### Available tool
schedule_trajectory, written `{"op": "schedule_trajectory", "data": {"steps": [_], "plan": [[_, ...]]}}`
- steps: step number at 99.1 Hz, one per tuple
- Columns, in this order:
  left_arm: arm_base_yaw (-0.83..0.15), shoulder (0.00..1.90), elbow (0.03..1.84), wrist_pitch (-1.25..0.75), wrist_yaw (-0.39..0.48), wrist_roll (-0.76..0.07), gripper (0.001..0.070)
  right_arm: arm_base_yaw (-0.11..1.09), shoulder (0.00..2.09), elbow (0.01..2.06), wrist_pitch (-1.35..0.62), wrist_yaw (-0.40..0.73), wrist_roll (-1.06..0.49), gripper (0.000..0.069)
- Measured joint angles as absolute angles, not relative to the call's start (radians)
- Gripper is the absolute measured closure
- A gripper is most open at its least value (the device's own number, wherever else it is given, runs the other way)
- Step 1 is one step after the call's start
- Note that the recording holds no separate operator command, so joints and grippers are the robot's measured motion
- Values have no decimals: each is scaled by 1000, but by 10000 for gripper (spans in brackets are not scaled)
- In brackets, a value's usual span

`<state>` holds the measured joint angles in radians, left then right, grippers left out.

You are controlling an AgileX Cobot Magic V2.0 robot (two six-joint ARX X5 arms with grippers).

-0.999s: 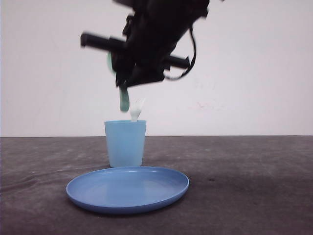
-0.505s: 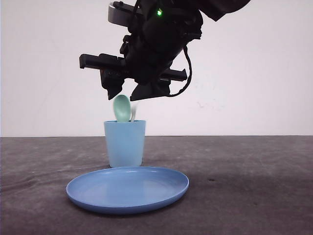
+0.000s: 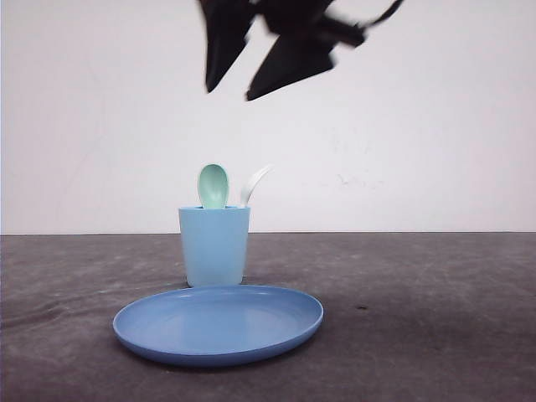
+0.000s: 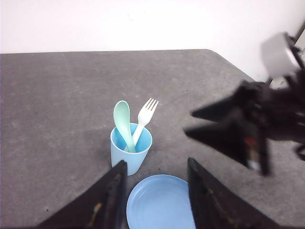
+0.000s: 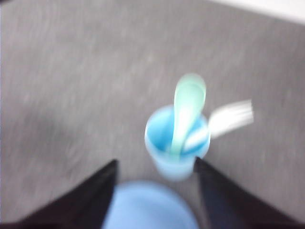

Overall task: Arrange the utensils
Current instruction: 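Carry the spoon with the right gripper and drop it into the cup, then lower the right gripper around the blue cup and grasp it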

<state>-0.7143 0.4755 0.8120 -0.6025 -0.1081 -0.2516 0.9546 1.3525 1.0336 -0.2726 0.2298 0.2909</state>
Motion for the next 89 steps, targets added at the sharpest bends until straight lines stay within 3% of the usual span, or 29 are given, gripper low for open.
{"op": "schedule_trajectory", "data": {"steps": [9,32,66,89], "plan": [[-714,476,812,-602,-108,-252,479,957,1336,1034,-387,197,346,5],[-714,476,812,-603,-108,-252,479,958,1416,1034,-465,183,425,9],[-714,476,812,-603,-108,-252,479,933,1635,1034,-176,178,428,9],[-714,476,812,-623,-108,-252,479,874,1748,1055,-110,149,427,10]]}}
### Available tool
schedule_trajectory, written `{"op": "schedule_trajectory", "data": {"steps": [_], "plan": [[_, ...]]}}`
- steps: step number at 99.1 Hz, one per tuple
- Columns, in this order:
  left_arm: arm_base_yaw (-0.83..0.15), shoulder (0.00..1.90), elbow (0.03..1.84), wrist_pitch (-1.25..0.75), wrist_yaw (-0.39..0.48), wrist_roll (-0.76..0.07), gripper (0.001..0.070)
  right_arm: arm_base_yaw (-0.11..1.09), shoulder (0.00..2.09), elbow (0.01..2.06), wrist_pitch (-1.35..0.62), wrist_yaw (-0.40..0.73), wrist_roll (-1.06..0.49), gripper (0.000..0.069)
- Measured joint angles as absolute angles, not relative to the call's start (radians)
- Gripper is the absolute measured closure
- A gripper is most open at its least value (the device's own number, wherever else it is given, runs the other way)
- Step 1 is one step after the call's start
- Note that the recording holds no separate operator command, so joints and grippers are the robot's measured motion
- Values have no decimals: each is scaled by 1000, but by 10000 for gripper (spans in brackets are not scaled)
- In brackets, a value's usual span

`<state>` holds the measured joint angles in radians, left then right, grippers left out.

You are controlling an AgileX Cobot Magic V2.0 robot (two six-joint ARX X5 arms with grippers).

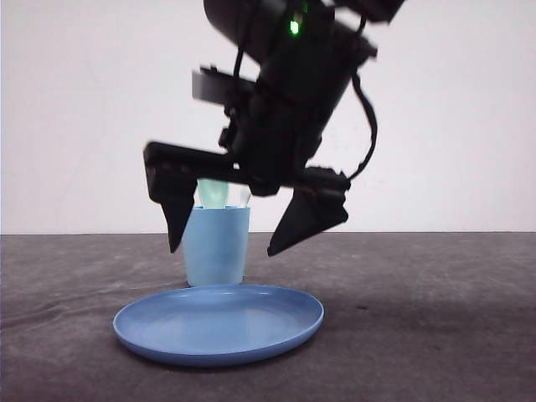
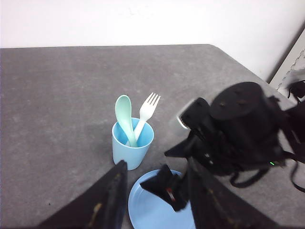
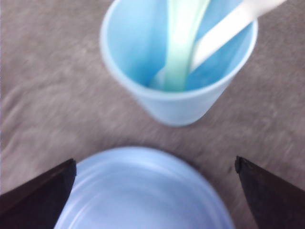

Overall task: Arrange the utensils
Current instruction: 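Lower the right gripper around the blue cup and grasp it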

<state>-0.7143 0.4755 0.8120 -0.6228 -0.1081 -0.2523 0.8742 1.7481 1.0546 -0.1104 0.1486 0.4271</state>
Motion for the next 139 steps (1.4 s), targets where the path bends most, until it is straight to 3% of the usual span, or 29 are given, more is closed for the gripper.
{"op": "schedule_trajectory", "data": {"steps": [30,85,92,105,118,139], "plan": [[-714,476,812,-623,-108,-252,479,817,1827,1175,-86,71,427,9],[-714,476,812,-624,-108,-252,479,783,1934,1198,-10,52,423,14],[-714,476,812,-625,-108,-252,479,784,1934,1198,9,52,423,53],[-714,476,812,-638,-108,-252,479,784,1934,1198,47,52,423,201],[-714,476,812,-664,-108,-252,479,784,1934,1198,60,52,423,279],[-714,476,812,-676,-108,-252,479,784,1934,1198,53,41,423,292]]}}
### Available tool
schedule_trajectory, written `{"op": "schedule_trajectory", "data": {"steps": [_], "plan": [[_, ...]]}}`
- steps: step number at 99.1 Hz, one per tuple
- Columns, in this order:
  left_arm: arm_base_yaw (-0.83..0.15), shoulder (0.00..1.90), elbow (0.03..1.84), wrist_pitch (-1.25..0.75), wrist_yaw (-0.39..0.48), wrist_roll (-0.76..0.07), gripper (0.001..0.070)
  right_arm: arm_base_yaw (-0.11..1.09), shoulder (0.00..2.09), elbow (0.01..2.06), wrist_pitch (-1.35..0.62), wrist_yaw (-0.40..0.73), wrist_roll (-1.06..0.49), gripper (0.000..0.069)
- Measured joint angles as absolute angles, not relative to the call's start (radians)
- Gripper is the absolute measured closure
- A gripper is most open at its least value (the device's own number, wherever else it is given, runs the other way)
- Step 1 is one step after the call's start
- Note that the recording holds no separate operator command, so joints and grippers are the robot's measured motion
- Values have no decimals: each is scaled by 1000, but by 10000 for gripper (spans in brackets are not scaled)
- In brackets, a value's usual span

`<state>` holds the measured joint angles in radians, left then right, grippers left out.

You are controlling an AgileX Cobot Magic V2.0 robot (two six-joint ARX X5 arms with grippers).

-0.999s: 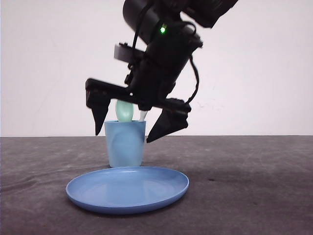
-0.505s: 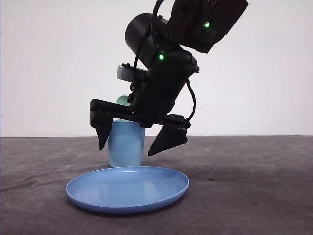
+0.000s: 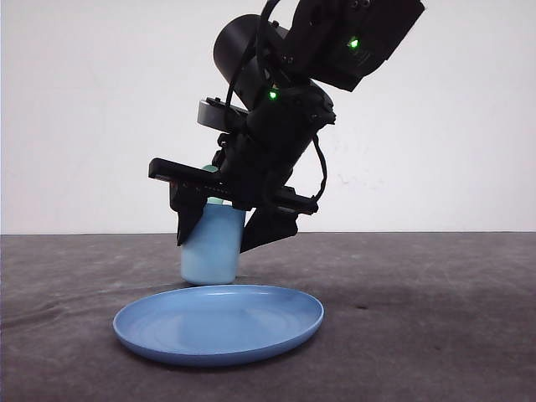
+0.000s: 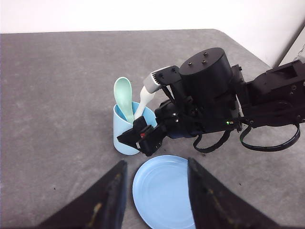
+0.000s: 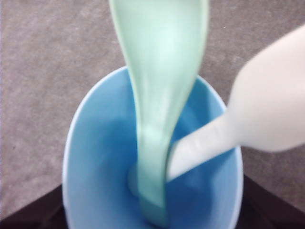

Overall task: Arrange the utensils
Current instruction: 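Lower the right gripper around the blue cup and grasp it, then lift the cup with the right gripper and set it on the plate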

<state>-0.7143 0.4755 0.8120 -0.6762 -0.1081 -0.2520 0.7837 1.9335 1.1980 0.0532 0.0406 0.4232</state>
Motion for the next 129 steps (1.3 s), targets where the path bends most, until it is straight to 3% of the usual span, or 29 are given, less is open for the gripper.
{"op": "schedule_trajectory", "data": {"steps": [48,70,114,129], "plan": [[-714,476,812,-676,-108,-252,479,831,1531,1201,-368,4,319,296],[-714,476,812,-676,-108,-252,479,902,1479,1201,-485,54,311,297],[-714,476,812,-677,-108,-252,479,1042,1539,952,-183,255,358,297],[-714,476,812,-677,-108,-252,479,1059,1577,870,-71,266,384,297]]}}
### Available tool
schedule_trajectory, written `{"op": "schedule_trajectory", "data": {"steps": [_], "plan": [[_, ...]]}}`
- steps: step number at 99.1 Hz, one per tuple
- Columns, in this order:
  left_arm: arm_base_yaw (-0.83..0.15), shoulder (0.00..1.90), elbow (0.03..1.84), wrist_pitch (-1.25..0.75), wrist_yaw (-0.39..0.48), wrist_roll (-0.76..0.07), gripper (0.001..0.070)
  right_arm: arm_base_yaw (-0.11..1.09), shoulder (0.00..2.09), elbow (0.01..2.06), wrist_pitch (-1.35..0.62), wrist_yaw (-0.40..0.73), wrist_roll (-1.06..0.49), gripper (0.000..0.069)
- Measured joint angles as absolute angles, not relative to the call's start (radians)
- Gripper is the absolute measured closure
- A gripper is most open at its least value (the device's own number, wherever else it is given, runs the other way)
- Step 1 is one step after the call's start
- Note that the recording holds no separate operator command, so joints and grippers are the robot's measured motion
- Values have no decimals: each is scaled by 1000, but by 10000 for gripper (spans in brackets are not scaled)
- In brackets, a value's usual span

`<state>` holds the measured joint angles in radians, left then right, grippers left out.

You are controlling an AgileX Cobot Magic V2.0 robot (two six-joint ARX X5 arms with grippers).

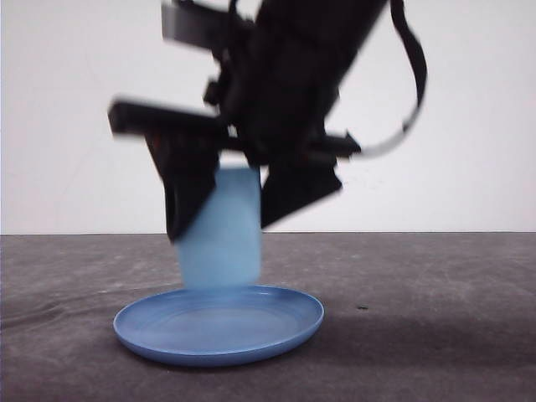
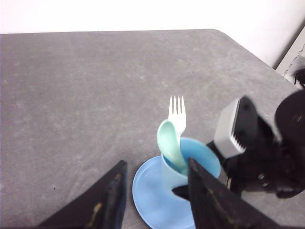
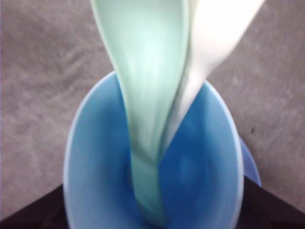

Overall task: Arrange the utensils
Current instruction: 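Lift the cup with the right gripper and set it on the plate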

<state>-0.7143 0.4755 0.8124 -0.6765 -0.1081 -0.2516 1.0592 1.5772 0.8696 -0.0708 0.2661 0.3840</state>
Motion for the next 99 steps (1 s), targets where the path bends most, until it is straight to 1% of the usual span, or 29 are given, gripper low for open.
{"op": "schedule_trajectory", "data": {"steps": [14,36,49,65,77,82,89,99], "plan": [[-714,476,812,-677,-108,-252,479,1073,1583,833,-11,271,399,297],[-714,476,812,-677,-108,-252,479,1071,1586,833,-10,266,408,290],[-714,476,812,-677,-108,-252,479,1071,1586,833,-10,262,422,223],[-714,476,812,-677,-108,-252,479,1071,1586,833,-11,236,424,182],[-714,475,812,-677,-108,-252,479,1071,1586,833,-12,192,424,74],[-714,476,812,-677,-108,-252,479,1071,1586,833,-20,163,424,40],[-714,475,812,-677,-108,-252,479,1071,1586,833,-44,145,424,22],[-714,476,812,-677,-108,-252,479,1071,1571,833,-105,141,424,14]]}}
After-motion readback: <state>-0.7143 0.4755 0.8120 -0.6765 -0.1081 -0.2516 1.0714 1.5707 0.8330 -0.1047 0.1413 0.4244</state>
